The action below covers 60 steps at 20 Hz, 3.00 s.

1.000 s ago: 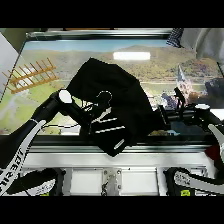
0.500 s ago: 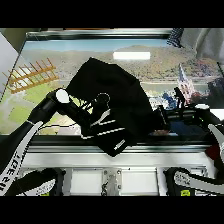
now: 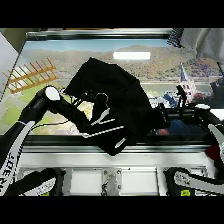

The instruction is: Fold the clothes and pants, and hang the long-sleeved shirts on hangers.

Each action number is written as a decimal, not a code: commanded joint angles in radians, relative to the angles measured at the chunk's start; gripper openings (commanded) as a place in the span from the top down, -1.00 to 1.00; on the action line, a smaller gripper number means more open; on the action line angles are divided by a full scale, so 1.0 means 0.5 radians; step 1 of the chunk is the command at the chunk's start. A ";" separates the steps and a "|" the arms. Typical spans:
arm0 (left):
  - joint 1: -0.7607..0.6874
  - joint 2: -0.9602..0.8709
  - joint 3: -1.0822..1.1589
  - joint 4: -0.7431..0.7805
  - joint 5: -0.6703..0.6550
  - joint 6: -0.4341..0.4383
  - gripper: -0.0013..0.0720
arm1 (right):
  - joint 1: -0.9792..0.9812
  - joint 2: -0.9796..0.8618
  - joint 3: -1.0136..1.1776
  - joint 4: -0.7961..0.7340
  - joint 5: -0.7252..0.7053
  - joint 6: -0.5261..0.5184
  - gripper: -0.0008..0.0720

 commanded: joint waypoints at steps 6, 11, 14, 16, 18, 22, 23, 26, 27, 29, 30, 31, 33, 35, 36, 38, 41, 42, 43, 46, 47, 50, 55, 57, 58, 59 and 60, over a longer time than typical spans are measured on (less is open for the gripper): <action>0.027 0.018 0.002 -0.002 -0.014 -0.086 -0.43 | 0.000 0.002 0.001 0.030 -0.053 0.039 0.96; 0.031 0.203 0.002 -0.001 0.120 -0.112 -0.43 | 0.000 0.002 0.001 0.034 -0.105 0.053 0.96; 0.124 0.347 0.002 0.001 0.274 -0.301 -0.43 | -0.001 0.030 0.001 0.175 -0.117 0.052 0.97; 0.272 0.446 0.002 0.002 0.365 -0.461 -0.43 | -0.001 0.105 0.002 0.314 -0.204 0.053 0.97; 0.455 0.540 0.001 0.002 0.426 -0.616 -0.43 | -0.001 0.200 0.006 0.491 -0.268 0.110 0.97; 0.646 0.691 -0.057 0.000 0.462 -0.896 -0.43 | -0.001 0.417 0.072 0.609 -0.452 0.206 0.97; 0.642 0.725 -0.124 -0.004 0.488 -0.971 -0.43 | -0.001 0.472 0.085 0.608 -0.504 0.217 0.97; 0.486 0.799 -0.422 -0.014 0.617 -1.341 -0.44 | -0.001 0.601 0.091 0.606 -0.623 0.217 0.97; 0.401 0.797 -0.514 -0.024 0.665 -1.428 -0.44 | -0.001 0.617 0.091 0.606 -0.627 0.217 0.97; 0.179 0.748 -0.673 -0.050 0.819 -1.576 -0.44 | 0.000 0.623 0.090 0.605 -0.627 0.243 0.97; 0.079 0.703 -0.732 -0.136 0.954 -1.616 -0.44 | 0.000 0.623 0.090 0.605 -0.627 0.262 0.97; -0.027 0.636 -0.783 -0.289 1.122 -1.624 -0.44 | 0.000 0.623 0.090 0.605 -0.627 0.262 0.97; -0.200 0.482 -0.823 -0.497 1.355 -1.623 -0.44 | 0.000 0.623 0.090 0.605 -0.627 0.262 0.97; -0.325 0.324 -0.822 -0.652 1.488 -1.617 -0.44 | 0.000 0.624 0.090 0.605 -0.627 0.262 0.97; -0.369 0.255 -0.822 -0.754 1.539 -1.614 -0.44 | 0.000 0.624 0.090 0.604 -0.628 0.262 0.97; -0.440 0.138 -0.822 -0.993 1.598 -1.527 -0.44 | 0.000 0.624 0.090 0.604 -0.627 0.262 0.97; -0.529 0.018 -0.810 -1.209 1.653 -1.428 -0.44 | 0.000 0.624 0.090 0.605 -0.628 0.262 0.97; -0.556 -0.019 -0.785 -1.210 1.659 -1.429 -0.43 | 0.000 0.624 0.090 0.605 -0.629 0.262 0.97; -0.575 -0.060 -0.753 -1.208 1.675 -1.429 -0.43 | 0.000 0.624 0.090 0.604 -0.628 0.262 0.96; -0.599 -0.190 -0.614 -1.207 1.758 -1.431 -0.41 | 0.000 0.624 0.090 0.604 -0.627 0.262 0.96; -0.590 -0.221 -0.569 -1.203 1.763 -1.431 0.02 | 0.000 0.624 0.090 0.604 -0.626 0.263 0.97; -0.443 -0.218 -0.529 -1.172 1.710 -1.415 0.93 | 0.000 0.628 0.090 0.597 -0.613 0.338 0.97; 0.121 0.029 -0.529 -0.744 1.318 -1.424 0.93 | 0.001 0.629 0.090 0.597 -0.496 0.415 0.97; 0.359 0.118 -0.529 -0.672 1.166 -1.420 0.93 | 0.008 0.629 0.090 0.581 -0.435 0.420 0.97; 0.461 0.146 -0.528 -0.674 1.093 -1.405 0.93 | 0.018 0.629 0.090 0.561 -0.405 0.422 0.97; 0.542 0.163 -0.528 -0.674 1.036 -1.380 0.93 | 0.035 0.629 0.090 0.533 -0.391 0.469 0.97; 0.613 0.166 -0.526 -0.674 0.986 -1.349 0.93 | 0.050 0.631 0.090 0.499 -0.392 0.510 0.97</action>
